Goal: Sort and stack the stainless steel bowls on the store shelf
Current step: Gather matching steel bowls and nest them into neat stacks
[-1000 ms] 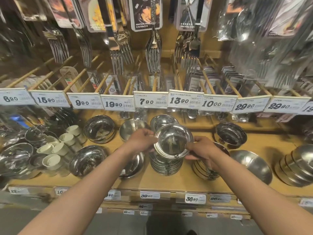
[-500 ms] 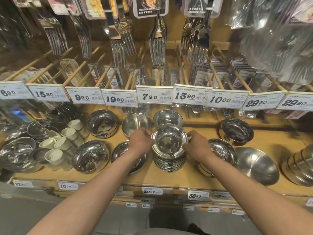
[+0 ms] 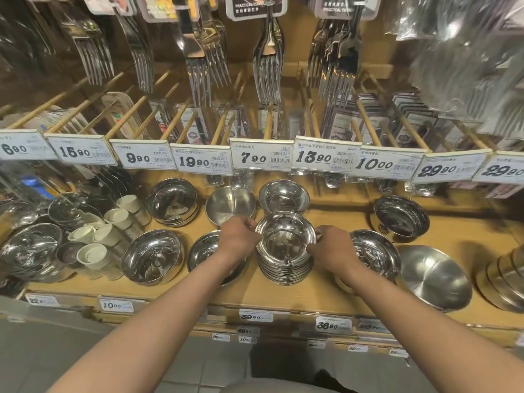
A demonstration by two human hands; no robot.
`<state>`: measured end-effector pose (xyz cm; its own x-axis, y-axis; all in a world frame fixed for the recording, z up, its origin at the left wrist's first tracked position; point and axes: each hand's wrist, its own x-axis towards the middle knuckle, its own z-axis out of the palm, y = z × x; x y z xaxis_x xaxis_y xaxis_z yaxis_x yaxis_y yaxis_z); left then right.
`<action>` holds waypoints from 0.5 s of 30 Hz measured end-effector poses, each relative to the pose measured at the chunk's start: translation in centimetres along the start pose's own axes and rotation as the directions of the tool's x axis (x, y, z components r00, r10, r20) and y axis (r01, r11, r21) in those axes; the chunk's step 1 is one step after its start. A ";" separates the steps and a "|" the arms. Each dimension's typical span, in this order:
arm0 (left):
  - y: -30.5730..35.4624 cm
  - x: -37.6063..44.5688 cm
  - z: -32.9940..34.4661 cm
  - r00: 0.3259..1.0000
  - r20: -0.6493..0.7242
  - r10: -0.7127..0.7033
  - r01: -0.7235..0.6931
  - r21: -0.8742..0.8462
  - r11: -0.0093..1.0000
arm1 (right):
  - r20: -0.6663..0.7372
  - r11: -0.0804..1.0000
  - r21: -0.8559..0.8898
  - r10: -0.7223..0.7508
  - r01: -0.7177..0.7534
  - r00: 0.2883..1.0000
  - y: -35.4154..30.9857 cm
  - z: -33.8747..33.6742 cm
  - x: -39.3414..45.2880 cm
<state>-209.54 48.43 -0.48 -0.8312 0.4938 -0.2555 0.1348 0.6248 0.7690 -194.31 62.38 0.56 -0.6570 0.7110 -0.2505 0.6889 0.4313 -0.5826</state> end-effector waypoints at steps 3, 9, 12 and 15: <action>-0.2 0.1 0.1 1.000 0.001 0.011 -0.011 -0.006 1.000 | 0.002 1.000 0.016 0.008 -0.008 1.000 0.0 0.1 -0.1; -0.5 0.1 0.2 0.999 -0.005 0.040 -0.040 -0.014 0.999 | -0.008 1.000 0.018 -0.005 0.005 1.000 0.4 0.3 -0.1; -0.5 0.1 0.2 0.999 -0.010 0.052 -0.052 -0.011 0.999 | -0.008 1.000 0.016 0.000 0.000 1.000 0.5 0.4 0.0; -0.5 0.2 0.2 0.999 -0.004 0.049 -0.048 0.007 0.999 | -0.014 1.000 0.003 -0.012 0.012 1.000 0.7 0.4 0.1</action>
<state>-209.67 48.37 -1.04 -0.8258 0.5212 -0.2157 0.1787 0.6044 0.7763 -194.03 62.50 -0.15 -0.6611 0.7134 -0.2325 0.6798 0.4382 -0.5882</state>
